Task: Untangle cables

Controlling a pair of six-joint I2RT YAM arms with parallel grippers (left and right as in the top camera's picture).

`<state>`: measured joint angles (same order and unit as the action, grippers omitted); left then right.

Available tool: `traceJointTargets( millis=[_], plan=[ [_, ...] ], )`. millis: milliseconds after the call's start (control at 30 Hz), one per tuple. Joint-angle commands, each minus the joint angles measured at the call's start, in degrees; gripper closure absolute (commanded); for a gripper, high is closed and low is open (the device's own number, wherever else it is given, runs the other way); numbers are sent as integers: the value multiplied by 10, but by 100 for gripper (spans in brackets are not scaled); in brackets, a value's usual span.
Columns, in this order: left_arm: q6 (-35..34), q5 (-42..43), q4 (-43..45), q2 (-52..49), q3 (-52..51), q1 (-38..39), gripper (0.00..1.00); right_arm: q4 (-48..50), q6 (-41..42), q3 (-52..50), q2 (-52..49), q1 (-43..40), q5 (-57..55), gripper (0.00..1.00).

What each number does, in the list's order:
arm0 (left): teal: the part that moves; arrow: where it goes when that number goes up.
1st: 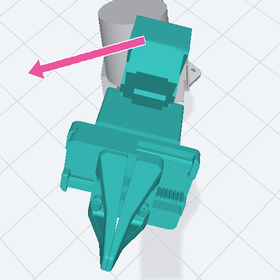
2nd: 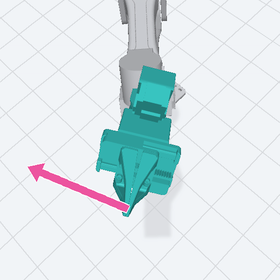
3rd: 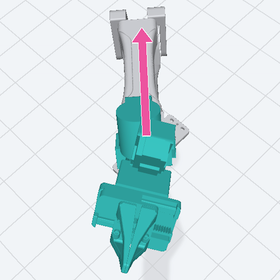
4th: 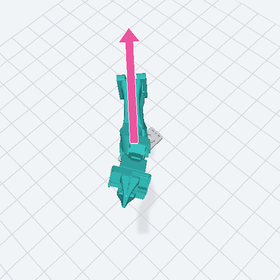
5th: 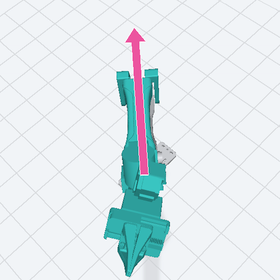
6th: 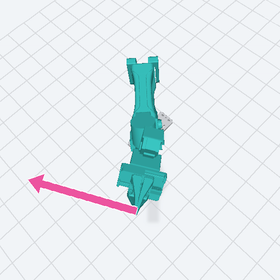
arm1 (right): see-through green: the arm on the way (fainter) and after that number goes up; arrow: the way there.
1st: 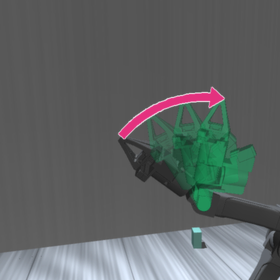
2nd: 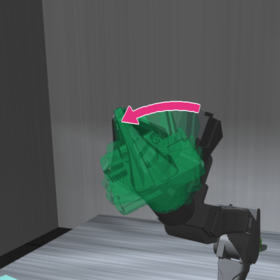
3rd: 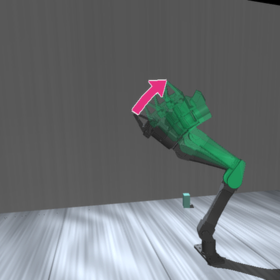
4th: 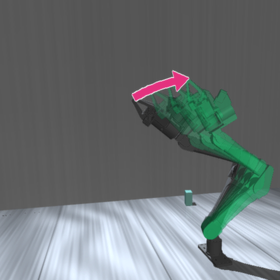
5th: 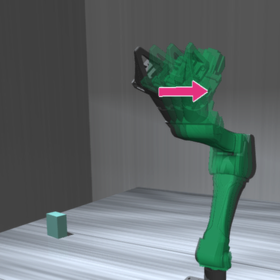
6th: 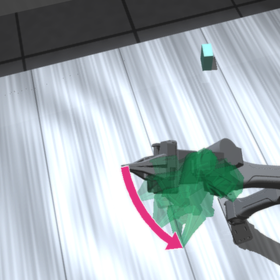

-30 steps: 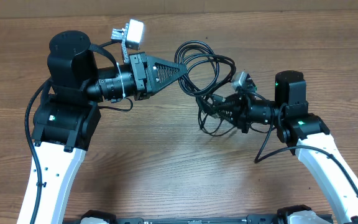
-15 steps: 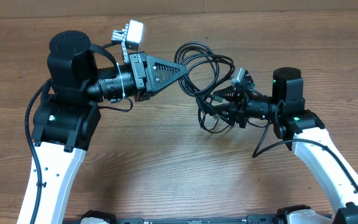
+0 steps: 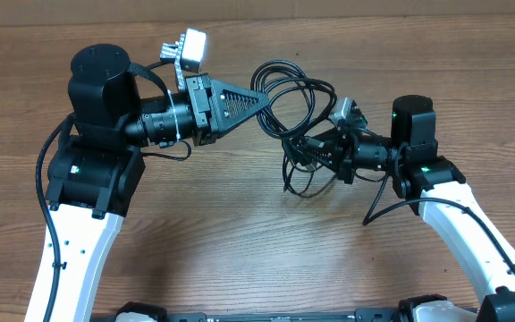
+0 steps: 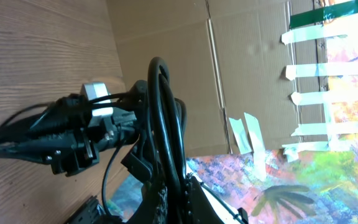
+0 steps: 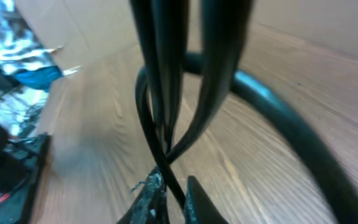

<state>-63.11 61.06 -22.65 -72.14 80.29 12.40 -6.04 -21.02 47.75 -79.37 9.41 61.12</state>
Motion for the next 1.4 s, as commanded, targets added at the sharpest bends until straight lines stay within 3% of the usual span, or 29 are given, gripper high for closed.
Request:
traceJointTargets(
  millis=[0, 67, 100, 200, 267, 367, 400, 667, 700, 733, 767, 800, 967, 1367],
  plan=[
    [-8, 0, 7, 0, 9, 4, 96, 2, -3, 10, -4, 0, 48, 89],
    [-8, 0, 6, 0, 9, 5, 96, 3, -3, 10, -5, 5, 43, 61],
    [-8, 0, 7, 0, 9, 6, 96, 5, -3, 10, -5, 9, 40, 53],
    [-8, 0, 7, 0, 9, 16, 96, 11, -3, 10, -9, 26, 21, 43],
    [-8, -2, 7, 0, 9, 23, 96, 11, -3, 10, -9, 36, 4, 47],
    [-8, -3, 7, 0, 9, 24, 96, 11, -3, 10, -9, 48, -7, 79],
    [-8, -3, 7, 0, 9, 23, 96, 11, -2, 10, -9, 49, -7, 83],
    [-8, -11, 7, 0, 9, 22, 96, 7, 0, 10, -9, 48, -6, 93],
    [-8, -12, 7, 0, 9, 22, 96, 6, 0, 10, -9, 48, -6, 92],
    [-8, -12, 9, 0, 9, 22, 96, 5, -1, 10, -9, 48, -7, 68],
    [-8, -12, 9, 0, 9, 22, 96, 5, -1, 10, -9, 48, -7, 51],
    [-8, -12, 11, 0, 9, 22, 96, 5, -1, 10, -9, 48, -14, 44],
    [-8, -10, 11, 0, 9, 22, 96, -13, 0, 10, -9, 47, -81, 44],
    [-69, -32, 46, 0, 9, 22, 96, -11, 14, 10, -9, 47, -54, 41]
  ],
)
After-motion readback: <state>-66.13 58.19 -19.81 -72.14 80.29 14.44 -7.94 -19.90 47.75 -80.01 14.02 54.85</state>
